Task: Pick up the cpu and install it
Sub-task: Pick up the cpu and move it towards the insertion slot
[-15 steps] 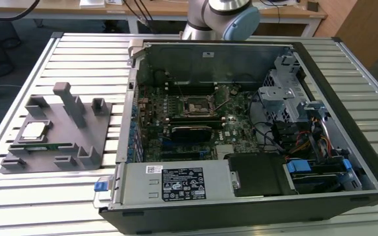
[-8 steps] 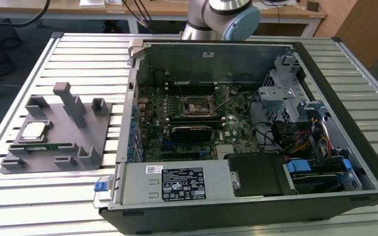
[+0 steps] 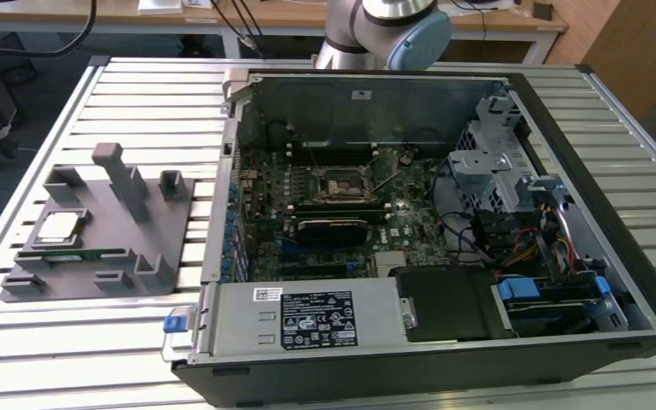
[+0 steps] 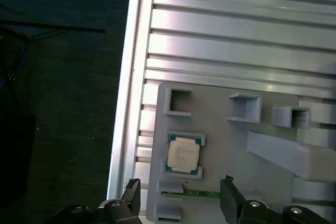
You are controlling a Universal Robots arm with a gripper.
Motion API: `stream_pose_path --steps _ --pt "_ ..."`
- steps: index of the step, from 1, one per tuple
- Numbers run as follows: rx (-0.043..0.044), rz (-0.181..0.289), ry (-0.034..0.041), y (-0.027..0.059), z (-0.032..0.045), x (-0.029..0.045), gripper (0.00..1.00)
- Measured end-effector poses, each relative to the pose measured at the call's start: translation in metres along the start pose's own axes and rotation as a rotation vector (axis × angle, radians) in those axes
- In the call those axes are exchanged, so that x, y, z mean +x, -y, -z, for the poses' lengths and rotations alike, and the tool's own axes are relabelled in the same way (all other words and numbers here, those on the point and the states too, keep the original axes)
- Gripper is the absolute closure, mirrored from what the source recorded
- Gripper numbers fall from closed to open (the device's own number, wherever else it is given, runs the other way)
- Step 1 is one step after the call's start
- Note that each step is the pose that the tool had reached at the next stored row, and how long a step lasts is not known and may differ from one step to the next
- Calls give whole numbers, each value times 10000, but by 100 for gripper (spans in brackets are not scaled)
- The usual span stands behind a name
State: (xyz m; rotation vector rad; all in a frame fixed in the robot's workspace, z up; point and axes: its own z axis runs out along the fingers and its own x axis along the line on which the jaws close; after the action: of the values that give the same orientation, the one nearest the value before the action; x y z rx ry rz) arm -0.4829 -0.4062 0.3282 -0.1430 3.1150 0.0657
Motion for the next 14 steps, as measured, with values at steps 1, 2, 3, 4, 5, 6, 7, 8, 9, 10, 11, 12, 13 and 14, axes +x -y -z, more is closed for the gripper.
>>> stream_pose_path --steps 1,2,3,4,5,6,7,8,9,10,11,12,13,14 --pt "0 0 0 1 -18 -6 29" --pt "1 0 -1 1 -35 -12 29" --pt "1 0 -1 0 -53 -18 29" --pt "1 0 -1 0 -73 -25 29" --pt "-1 -6 3 1 -94 -28 29" --pt "0 -32 3 1 -111 -30 29" --pt "2 -83 5 2 -129 -33 29" --pt "4 -148 5 3 -146 -35 29" --pt "5 -207 8 4 -164 -36 29" --pt "6 -242 9 5 -182 -38 29" --pt "7 -263 11 6 -201 -38 29" --pt "7 -275 12 7 -219 -39 29" --pt "7 -285 13 7 -237 -40 29" --pt "7 -298 13 8 -255 -41 29"
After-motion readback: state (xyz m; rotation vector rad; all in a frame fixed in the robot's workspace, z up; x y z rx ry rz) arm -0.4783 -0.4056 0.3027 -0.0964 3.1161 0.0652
